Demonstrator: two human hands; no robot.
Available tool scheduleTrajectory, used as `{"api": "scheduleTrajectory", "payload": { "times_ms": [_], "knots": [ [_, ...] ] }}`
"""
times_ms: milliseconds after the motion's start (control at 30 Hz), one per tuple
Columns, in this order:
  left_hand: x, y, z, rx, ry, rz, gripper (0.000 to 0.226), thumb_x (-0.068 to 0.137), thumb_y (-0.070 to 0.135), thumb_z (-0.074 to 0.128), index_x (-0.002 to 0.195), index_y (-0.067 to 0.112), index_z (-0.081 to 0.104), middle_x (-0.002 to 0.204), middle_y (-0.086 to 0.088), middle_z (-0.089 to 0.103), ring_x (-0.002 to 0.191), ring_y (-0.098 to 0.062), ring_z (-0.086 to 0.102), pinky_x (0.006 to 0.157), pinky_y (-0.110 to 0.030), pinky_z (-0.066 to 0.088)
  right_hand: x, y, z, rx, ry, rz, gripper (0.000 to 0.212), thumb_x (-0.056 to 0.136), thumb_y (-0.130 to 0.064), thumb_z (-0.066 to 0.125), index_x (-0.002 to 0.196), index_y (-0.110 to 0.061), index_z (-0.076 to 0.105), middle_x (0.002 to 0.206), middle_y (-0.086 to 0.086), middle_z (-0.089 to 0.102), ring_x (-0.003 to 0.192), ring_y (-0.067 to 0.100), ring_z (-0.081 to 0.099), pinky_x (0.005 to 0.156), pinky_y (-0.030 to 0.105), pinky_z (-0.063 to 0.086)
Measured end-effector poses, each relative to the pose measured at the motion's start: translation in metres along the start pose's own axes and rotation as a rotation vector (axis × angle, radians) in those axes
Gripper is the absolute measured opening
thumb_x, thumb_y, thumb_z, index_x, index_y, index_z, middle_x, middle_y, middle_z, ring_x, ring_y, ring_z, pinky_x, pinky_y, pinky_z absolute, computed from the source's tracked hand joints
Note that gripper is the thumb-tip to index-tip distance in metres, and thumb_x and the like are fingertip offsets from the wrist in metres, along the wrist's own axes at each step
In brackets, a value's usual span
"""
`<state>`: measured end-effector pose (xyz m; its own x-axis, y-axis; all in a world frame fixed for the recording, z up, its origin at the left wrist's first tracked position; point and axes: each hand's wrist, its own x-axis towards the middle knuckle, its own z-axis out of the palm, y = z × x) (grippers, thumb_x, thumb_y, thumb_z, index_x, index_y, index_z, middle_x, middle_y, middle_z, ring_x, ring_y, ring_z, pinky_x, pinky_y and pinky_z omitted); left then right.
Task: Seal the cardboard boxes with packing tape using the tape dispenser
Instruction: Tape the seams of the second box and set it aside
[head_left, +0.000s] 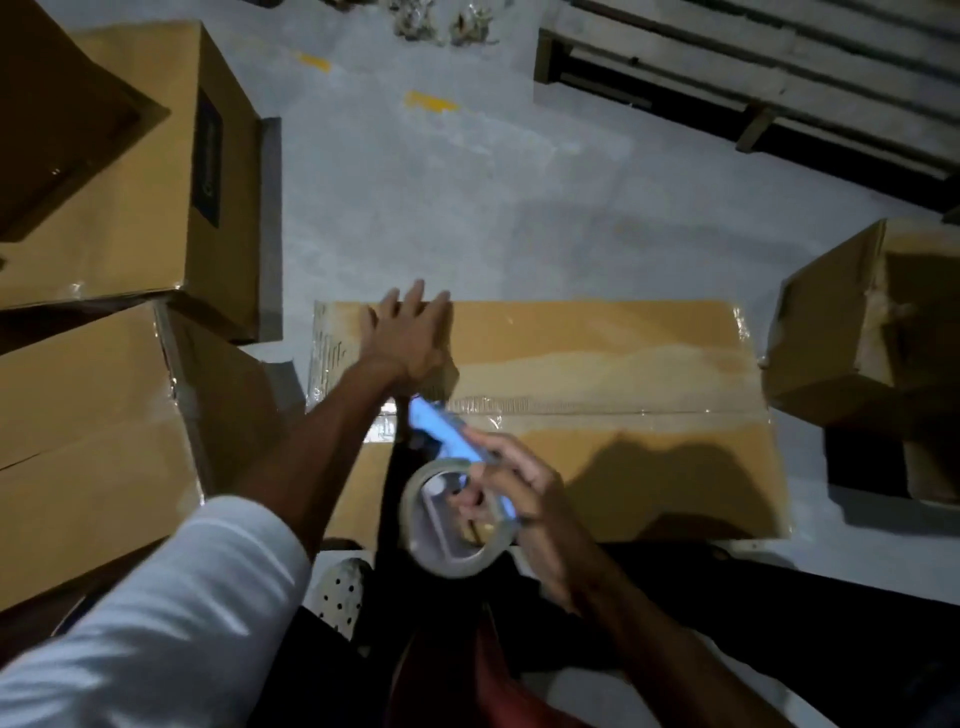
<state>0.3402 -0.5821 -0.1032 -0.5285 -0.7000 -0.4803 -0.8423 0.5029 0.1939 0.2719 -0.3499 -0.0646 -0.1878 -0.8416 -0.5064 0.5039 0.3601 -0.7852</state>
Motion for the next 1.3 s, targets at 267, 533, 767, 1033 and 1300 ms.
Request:
{"api": "scheduleTrajectory", "payload": {
  "times_ms": [267,533,767,1033,1300],
  "knots": [
    [0.000,0.102,0.027,0.113,0.123,0.366,0.068,0.094,0.054,0.051,0.151,0.030,0.025,0.166,-0.010,0.008,0.150,-0.038,0.008,0.118,-0.059,0.011,-0.018,-0.049,-0.165,-0.027,0.439,-0.200,0.053,0.080,-0.038,0.060,0.126,-0.012,0.064,0.122,0.019,0.067,0.114,0.040,0.060,0.098,0.052,0.044],
    [0.042,0.185,0.020,0.231,-0.065,0.281,0.093,0.084,0.077,0.049,0.157,0.042,0.001,0.164,-0.011,0.016,0.148,-0.040,0.017,0.113,-0.072,0.010,-0.049,-0.047,-0.226,-0.085,0.658,-0.276,0.054,0.084,-0.049,0.063,0.126,-0.014,0.066,0.128,0.013,0.065,0.124,0.033,0.057,0.106,0.063,0.041],
    [0.023,0.151,0.019,0.252,-0.078,0.196,0.091,0.084,0.078,0.048,0.154,0.049,-0.002,0.157,-0.007,0.023,0.143,-0.035,0.024,0.108,-0.071,0.023,-0.027,-0.071,-0.187,0.441,0.352,-0.202,0.051,0.091,-0.030,0.055,0.136,-0.009,0.056,0.134,0.015,0.058,0.121,0.034,0.051,0.110,0.051,0.037],
    [-0.019,0.108,0.014,0.230,-0.143,0.030,0.082,0.087,0.071,0.054,0.152,0.051,0.008,0.151,-0.005,0.030,0.138,-0.034,0.030,0.107,-0.064,0.027,-0.058,-0.107,-0.169,0.472,0.066,-0.180,0.078,0.077,-0.045,0.068,0.137,0.002,0.047,0.122,0.022,0.056,0.110,0.032,0.056,0.095,0.042,0.050],
    [-0.103,0.189,-0.057,-1.100,-0.298,0.022,0.047,0.101,0.052,0.049,0.097,0.011,0.072,0.092,-0.005,0.071,0.081,-0.020,0.064,0.075,-0.033,0.052,-0.088,-0.134,-0.148,0.240,0.114,-0.284,0.034,0.089,-0.027,0.051,0.117,-0.019,0.068,0.114,0.018,0.064,0.105,0.033,0.054,0.095,0.046,0.046]
  ]
}}
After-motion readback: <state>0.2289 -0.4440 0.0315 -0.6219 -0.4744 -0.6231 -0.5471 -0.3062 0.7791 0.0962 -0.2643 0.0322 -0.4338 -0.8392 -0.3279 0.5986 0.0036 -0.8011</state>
